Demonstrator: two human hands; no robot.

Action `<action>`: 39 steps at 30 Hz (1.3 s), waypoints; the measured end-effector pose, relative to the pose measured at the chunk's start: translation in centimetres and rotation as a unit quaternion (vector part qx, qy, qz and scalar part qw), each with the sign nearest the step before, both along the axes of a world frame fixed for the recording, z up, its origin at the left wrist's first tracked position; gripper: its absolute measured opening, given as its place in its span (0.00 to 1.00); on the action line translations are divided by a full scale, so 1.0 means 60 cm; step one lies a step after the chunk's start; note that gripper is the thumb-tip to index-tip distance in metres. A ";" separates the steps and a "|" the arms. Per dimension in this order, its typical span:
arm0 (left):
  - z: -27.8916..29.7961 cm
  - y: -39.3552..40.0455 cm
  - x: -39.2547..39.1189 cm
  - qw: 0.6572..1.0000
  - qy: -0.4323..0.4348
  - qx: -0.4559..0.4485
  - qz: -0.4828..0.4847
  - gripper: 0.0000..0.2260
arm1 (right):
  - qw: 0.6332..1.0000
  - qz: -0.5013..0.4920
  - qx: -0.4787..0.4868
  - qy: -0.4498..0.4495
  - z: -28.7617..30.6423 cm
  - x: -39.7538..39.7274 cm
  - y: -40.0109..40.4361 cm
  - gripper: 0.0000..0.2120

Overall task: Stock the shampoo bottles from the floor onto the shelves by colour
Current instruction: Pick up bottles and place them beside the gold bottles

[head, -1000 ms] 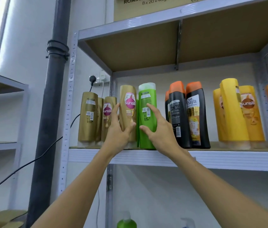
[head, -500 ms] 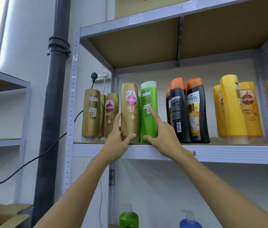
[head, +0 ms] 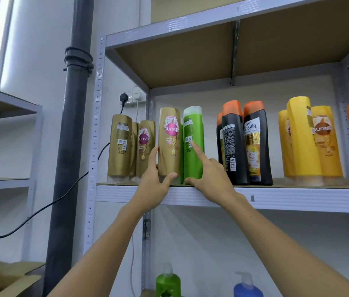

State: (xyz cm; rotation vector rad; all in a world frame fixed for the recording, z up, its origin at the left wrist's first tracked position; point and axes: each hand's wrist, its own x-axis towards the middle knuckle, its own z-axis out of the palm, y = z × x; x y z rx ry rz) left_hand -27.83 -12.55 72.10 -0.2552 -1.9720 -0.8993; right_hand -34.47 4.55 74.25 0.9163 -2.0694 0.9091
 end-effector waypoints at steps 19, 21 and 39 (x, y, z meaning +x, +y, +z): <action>-0.011 -0.059 0.010 0.986 0.059 -0.004 0.157 0.38 | 0.971 0.023 -0.099 0.218 -0.090 0.010 -0.065 0.35; -0.011 -0.072 0.011 0.984 0.057 0.005 0.171 0.39 | 0.969 0.059 -0.088 0.223 -0.096 0.014 -0.085 0.34; -0.032 -0.098 -0.001 0.964 0.087 -0.002 0.250 0.31 | 0.973 -0.053 -0.034 0.220 -0.110 0.005 -0.155 0.32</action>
